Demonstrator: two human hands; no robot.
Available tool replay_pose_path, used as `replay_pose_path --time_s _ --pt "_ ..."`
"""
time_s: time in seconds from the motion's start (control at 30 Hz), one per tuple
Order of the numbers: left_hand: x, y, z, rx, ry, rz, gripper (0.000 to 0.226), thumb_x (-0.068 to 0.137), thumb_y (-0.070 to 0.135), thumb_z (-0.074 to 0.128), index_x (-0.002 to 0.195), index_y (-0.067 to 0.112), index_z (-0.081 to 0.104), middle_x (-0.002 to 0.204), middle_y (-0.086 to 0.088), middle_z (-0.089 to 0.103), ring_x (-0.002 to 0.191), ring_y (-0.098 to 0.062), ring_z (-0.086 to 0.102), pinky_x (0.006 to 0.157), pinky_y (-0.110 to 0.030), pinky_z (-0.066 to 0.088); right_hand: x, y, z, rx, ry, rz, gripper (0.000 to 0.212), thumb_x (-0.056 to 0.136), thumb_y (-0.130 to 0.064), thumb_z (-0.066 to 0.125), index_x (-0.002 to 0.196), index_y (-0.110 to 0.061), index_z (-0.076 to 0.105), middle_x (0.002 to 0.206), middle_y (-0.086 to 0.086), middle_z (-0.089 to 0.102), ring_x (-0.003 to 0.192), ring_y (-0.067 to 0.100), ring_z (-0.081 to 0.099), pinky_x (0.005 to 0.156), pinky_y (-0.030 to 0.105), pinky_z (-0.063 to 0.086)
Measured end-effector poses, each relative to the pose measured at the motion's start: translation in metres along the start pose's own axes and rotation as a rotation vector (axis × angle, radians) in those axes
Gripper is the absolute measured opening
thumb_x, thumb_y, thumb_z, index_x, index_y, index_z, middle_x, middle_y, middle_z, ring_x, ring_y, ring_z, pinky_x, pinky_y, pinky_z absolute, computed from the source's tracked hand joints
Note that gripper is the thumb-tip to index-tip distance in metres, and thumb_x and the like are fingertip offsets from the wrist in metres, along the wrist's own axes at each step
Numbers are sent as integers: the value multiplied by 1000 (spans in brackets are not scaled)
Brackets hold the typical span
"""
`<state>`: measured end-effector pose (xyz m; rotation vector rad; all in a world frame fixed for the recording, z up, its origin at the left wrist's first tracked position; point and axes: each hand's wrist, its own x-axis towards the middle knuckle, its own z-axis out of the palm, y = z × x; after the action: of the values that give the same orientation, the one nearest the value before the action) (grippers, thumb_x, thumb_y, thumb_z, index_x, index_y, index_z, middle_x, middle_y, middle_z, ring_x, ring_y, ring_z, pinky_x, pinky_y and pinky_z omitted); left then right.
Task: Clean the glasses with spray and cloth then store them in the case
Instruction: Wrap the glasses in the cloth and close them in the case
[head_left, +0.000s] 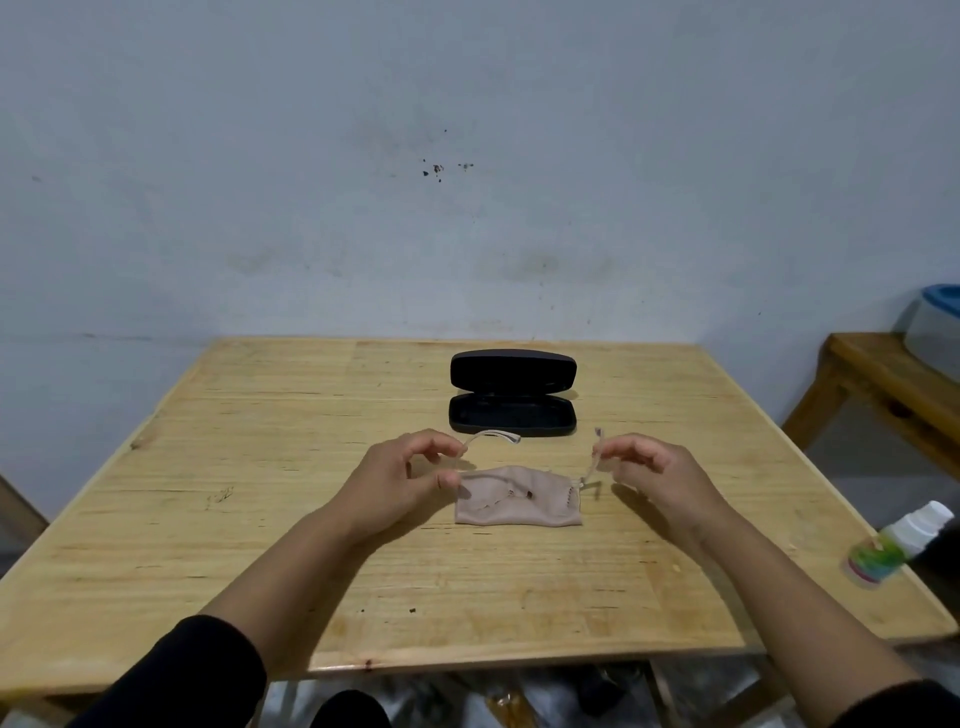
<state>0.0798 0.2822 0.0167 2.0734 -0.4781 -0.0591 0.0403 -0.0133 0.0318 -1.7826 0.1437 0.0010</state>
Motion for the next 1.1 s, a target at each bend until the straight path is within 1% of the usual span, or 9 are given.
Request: replay_pose_path --time_s 0.07,0.13,0.23,0.3,0.4,0.5,0.6,0.7,1.1 --pt "-4 0 5 32 81 31 36 71 36 75 105 35 61 98 17 64 88 5 55 67 -9 37 -9 1 5 -83 171 -55 16 83 -5 60 82 -19 68 76 8 61 72 21 51 69 35 46" --pt "-8 2 12 43 243 60 33 69 29 79 97 30 60 88 13 63 86 -1 54 66 -5 37 -23 -1 13 -132 303 -120 8 80 -11 64 77 -18 66 71 3 58 65 18 50 62 31 46" --pt "-18 5 23 164 391 181 22 71 36 74 80 23 58 74 11 57 76 -5 53 66 -9 37 -42 -2 31 -326 314 -233 6 78 -15 66 76 -21 66 73 -5 63 64 10 54 58 21 47" --pt "-23 7 31 274 361 222 21 74 42 65 75 21 62 73 11 57 74 -3 51 67 -14 39 -46 2 43 -469 297 -318 4 79 -17 67 79 -21 69 77 -9 64 70 3 57 61 13 45" --pt "-24 9 39 415 256 147 15 78 39 67 83 24 69 82 9 63 82 -6 52 75 -21 41 -42 10 57 -622 252 -396 7 80 -19 69 86 -19 72 81 -5 64 73 5 56 65 10 41" --pt "-24 11 41 437 245 72 16 80 40 66 87 26 71 85 8 66 85 -8 52 75 -21 39 -37 16 64 -688 233 -380 11 81 -20 68 91 -17 73 82 0 63 76 11 54 66 10 36" --pt "-21 15 40 443 235 72 13 83 34 64 87 25 73 86 7 68 90 -10 52 75 -20 36 -34 17 66 -693 228 -336 13 84 -17 66 94 -15 74 82 2 60 79 13 52 68 18 37" --pt "-18 18 40 487 206 66 14 86 32 61 89 24 73 88 5 68 93 -12 51 76 -21 35 -31 17 68 -705 227 -315 12 86 -17 62 90 -14 73 80 0 55 78 13 51 65 16 34" --pt "-21 18 34 289 329 102 17 84 35 62 82 22 72 80 6 66 74 -8 54 69 -22 43 -31 11 59 -645 305 -384 8 86 -13 62 86 -12 70 79 -5 59 72 9 52 62 6 30"
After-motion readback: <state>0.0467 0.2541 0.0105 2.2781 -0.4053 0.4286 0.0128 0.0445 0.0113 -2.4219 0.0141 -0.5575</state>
